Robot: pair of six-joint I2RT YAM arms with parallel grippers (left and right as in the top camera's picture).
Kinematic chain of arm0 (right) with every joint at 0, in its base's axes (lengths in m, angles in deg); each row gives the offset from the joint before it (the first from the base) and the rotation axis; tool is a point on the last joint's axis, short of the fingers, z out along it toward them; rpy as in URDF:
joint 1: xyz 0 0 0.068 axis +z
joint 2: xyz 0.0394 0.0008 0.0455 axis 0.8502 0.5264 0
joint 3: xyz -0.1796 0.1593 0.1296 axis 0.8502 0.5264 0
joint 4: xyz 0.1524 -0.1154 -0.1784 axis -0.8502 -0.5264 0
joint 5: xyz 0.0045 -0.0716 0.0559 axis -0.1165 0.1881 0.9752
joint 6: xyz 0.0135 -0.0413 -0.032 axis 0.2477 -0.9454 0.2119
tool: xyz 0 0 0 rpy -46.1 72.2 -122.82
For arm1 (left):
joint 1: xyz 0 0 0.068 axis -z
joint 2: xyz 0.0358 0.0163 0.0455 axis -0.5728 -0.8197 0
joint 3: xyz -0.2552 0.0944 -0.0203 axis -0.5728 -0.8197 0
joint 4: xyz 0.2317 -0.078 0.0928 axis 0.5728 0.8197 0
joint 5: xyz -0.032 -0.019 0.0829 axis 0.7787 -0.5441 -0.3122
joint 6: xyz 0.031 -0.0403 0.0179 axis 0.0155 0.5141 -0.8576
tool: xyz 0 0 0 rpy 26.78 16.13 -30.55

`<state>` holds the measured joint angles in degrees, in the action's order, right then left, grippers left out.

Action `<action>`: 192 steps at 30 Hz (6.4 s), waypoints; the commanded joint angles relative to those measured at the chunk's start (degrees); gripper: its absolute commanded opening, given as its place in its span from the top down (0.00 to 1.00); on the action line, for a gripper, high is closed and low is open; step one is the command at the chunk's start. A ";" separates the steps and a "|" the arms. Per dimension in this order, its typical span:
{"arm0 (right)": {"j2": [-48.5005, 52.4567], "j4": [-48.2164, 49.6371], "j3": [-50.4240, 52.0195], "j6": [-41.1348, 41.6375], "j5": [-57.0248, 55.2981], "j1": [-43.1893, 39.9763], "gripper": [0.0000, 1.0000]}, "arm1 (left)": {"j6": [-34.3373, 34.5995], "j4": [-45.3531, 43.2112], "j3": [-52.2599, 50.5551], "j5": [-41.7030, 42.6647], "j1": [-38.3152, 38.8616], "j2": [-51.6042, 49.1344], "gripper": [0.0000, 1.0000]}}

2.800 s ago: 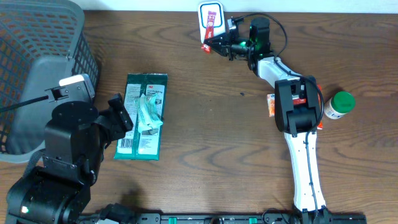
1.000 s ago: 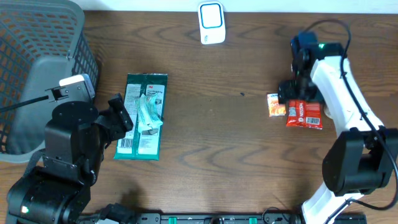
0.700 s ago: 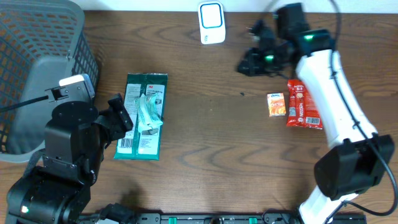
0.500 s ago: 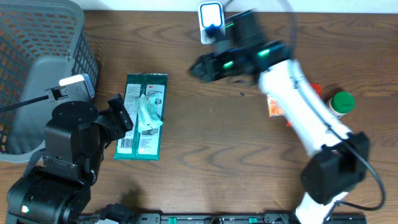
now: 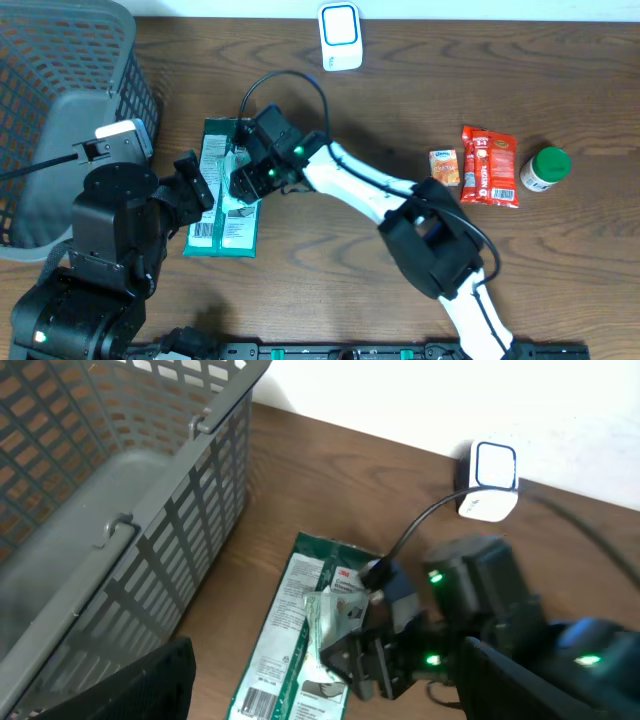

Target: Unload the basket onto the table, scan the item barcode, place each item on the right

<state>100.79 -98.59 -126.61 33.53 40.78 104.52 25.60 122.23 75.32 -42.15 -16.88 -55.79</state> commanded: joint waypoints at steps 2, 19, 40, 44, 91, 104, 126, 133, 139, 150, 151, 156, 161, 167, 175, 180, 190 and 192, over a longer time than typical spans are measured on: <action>1.14 0.48 0.31 0.35 -0.24 1.07 0.75 | -0.55 0.04 0.26 -0.59 -0.15 0.13 0.18; -24.39 -30.25 0.13 -14.91 -17.81 -4.63 0.99 | -0.52 0.02 0.26 -0.59 -0.15 0.13 0.18; -1.60 -6.99 1.42 -5.64 -20.31 5.16 0.29 | -0.55 0.02 0.26 -0.59 -0.15 0.13 0.18; -4.39 -9.27 1.22 -5.66 -23.52 4.63 0.79 | -0.55 0.02 0.26 -0.59 -0.15 0.13 0.18; -22.80 -21.92 25.55 0.59 -20.81 -12.59 0.98 | -0.52 0.02 0.26 -0.59 -0.15 0.13 0.18; -23.89 -32.87 10.23 -5.05 -19.47 -16.57 0.81 | -0.55 0.04 0.26 -0.59 -0.15 0.13 0.18; -25.59 -4.42 30.01 -2.71 -14.75 -15.91 0.08 | -0.55 0.02 0.26 -0.59 -0.15 0.13 0.18; -32.02 -20.31 21.75 -3.15 -14.36 -16.17 0.30 | -0.52 0.02 0.26 -0.59 -0.15 0.13 0.18; -31.47 -22.62 24.94 -3.13 -14.43 -13.55 0.82 | -0.52 0.02 0.26 -0.59 -0.15 0.13 0.18; -29.64 -8.09 39.54 -2.21 -16.31 -13.09 0.78 | -0.52 0.02 0.26 -0.59 -0.15 0.13 0.18; -29.64 -8.09 39.50 -2.27 -15.91 -13.09 0.76 | -0.55 0.02 0.26 -0.59 -0.15 0.13 0.18; -31.98 -16.35 31.32 -10.25 -9.53 -13.73 0.41 | -0.55 0.02 0.26 -0.59 -0.15 0.13 0.18; -34.51 -29.49 18.60 -25.20 -9.27 -15.41 0.12 | -0.52 0.02 0.26 -0.59 -0.15 0.13 0.18; -33.20 -30.18 20.65 -37.59 -8.81 -20.76 0.09 | -0.52 0.02 0.26 -0.59 -0.15 0.13 0.18; -31.39 -17.59 30.82 -48.26 2.80 -25.73 0.13 | -0.55 0.04 0.26 -0.59 -0.15 0.13 0.18; -29.94 -7.80 37.68 -48.35 5.14 -25.18 0.19 | -0.52 0.02 0.26 -0.59 -0.15 0.13 0.18; -21.51 -3.56 38.60 -45.99 7.72 -24.81 0.44 | -0.55 0.02 0.26 -0.59 -0.15 0.13 0.18; -21.55 -3.74 38.60 -45.99 7.69 -24.83 0.58 | -0.52 0.02 0.26 -0.59 -0.15 0.13 0.18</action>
<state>77.62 -102.22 -88.41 -12.81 47.97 79.38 25.60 122.21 75.32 -42.17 -16.88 -55.79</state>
